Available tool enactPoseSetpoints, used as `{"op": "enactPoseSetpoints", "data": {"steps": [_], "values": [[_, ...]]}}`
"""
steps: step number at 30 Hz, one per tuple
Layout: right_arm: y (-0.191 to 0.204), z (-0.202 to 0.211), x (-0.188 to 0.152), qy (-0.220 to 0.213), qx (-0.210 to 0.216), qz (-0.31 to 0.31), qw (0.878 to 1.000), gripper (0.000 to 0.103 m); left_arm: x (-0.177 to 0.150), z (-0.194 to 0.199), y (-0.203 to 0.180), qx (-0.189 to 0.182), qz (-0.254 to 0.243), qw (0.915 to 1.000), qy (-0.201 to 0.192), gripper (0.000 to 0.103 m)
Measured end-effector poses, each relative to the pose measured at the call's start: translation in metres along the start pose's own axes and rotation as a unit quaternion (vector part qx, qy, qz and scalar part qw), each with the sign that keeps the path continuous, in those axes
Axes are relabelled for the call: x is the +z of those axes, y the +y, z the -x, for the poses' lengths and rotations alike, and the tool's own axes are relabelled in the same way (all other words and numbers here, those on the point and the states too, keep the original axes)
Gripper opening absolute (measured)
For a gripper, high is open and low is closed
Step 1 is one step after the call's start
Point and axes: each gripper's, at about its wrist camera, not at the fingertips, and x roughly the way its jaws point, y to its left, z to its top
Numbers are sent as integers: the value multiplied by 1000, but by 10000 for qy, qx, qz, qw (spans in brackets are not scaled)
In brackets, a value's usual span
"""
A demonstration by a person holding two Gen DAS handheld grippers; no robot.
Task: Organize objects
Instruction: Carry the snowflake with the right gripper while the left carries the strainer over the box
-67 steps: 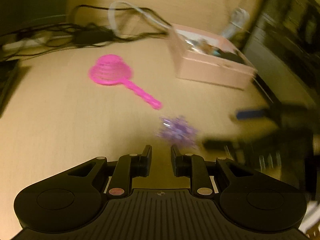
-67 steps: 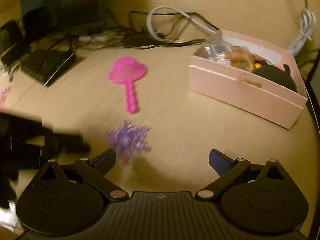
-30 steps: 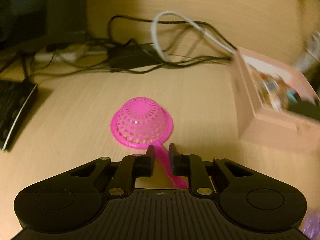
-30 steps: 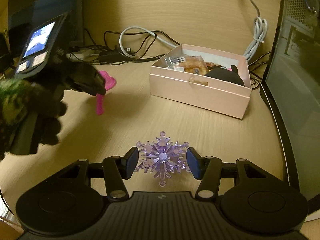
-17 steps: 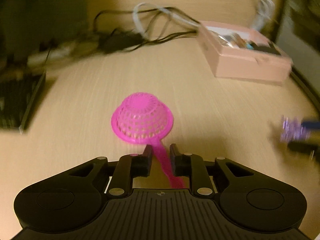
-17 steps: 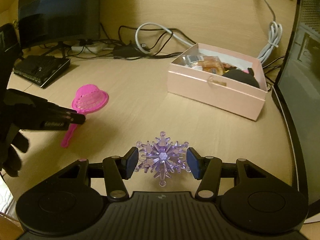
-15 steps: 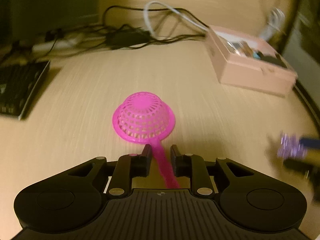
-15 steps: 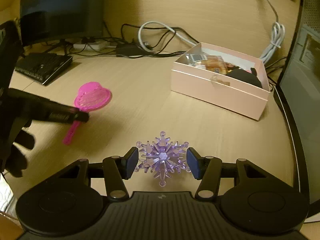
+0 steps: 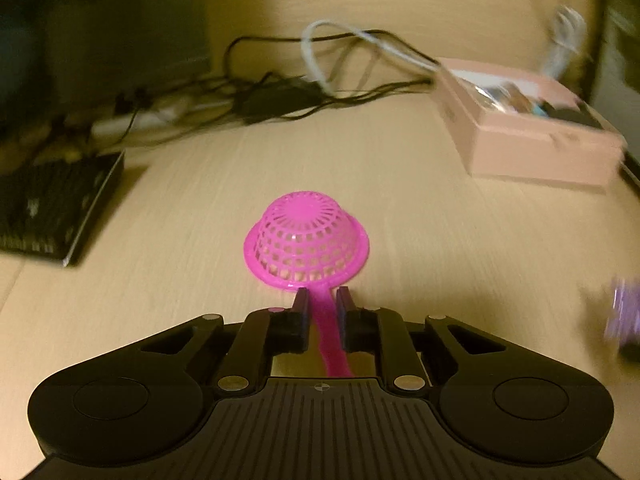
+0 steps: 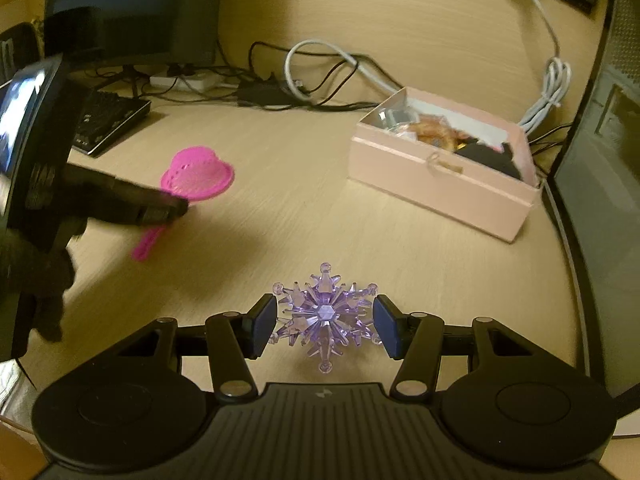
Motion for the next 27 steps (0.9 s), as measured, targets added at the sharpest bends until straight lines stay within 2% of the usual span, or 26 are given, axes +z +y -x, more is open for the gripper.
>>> {"op": "enactPoseSetpoints", "data": {"steps": [6,9,12,16,22,25,27], "values": [[-19,22,15,-240,-303,-9,9993,53,0,16,16,-1060,298,9932,386,15],[-29,32,18,-324,-420,-47,9986,53,5,26,28,-1620,748,9822,584,15],[-38,37,16,-320,-496,-159,9981,53,18,37,33,-2022,992,9728,548,15],[-46,39,9,-288,-554,-354,9974,53,59,48,21,-2412,992,9652,182,15],[-60,45,-6,-326,-629,-689,9951,53,143,50,-31,-2718,407,9589,-709,15],[-67,48,-9,-390,-693,-823,9934,53,184,36,-67,-2751,160,9551,-1090,16],[-70,50,-9,-437,-721,-879,9926,53,208,12,-87,-2905,100,9501,-1130,17]]}}
